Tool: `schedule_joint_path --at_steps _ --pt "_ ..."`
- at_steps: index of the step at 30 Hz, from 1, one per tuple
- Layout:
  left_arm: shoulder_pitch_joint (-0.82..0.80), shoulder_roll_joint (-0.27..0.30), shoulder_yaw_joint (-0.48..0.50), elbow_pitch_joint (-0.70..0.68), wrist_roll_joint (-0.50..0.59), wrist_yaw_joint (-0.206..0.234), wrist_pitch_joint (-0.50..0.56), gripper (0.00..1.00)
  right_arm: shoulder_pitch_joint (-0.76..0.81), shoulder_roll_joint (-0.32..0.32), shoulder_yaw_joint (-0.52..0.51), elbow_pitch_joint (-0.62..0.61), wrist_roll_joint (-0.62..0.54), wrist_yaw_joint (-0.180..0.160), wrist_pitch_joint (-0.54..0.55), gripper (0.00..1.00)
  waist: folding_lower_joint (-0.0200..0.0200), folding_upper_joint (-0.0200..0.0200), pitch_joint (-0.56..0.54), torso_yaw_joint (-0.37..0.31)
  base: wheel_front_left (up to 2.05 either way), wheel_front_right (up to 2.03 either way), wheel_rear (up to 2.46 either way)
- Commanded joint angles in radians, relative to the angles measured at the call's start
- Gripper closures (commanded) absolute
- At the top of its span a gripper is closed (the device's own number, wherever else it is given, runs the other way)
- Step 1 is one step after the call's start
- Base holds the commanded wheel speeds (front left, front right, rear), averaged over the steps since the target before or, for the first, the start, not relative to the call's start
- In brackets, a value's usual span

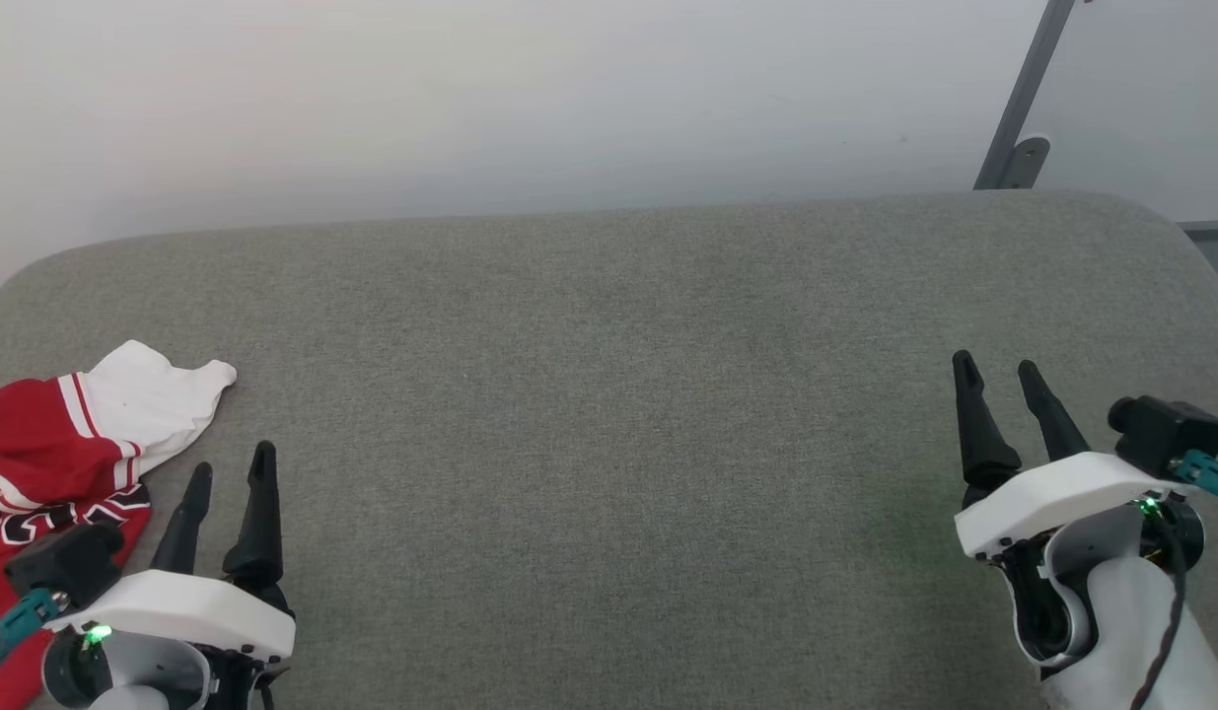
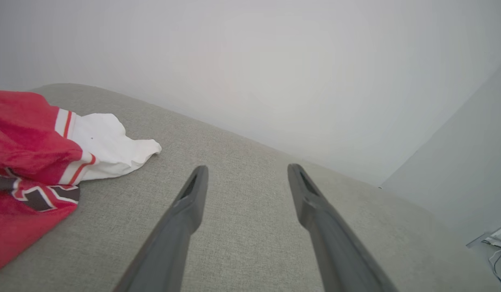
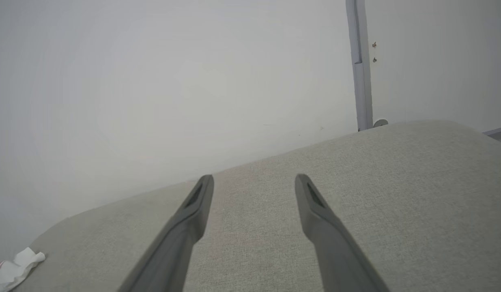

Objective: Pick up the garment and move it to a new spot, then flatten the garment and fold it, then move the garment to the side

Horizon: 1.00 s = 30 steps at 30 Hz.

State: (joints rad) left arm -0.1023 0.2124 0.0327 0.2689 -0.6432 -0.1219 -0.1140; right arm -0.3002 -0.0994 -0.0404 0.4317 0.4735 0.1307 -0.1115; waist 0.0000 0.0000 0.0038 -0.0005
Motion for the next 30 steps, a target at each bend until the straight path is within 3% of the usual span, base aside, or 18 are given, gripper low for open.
schedule_joint_path --at_steps 1,30 --pt "-0.012 0.013 -0.003 -0.004 0.039 0.004 -0.01 0.0 -0.026 -0.005 0.0 0.002 -0.048 0.0 -0.013 0.0 0.0 0.0 0.0 0.0 0.0 0.0 0.0" --pt "-0.009 0.037 -0.027 0.061 0.263 -0.009 -0.082 0.0 -0.01 -0.001 -0.027 0.029 -0.335 0.0 -0.085 0.0 0.0 0.0 -0.007 -0.004 0.0 0.0 0.0"
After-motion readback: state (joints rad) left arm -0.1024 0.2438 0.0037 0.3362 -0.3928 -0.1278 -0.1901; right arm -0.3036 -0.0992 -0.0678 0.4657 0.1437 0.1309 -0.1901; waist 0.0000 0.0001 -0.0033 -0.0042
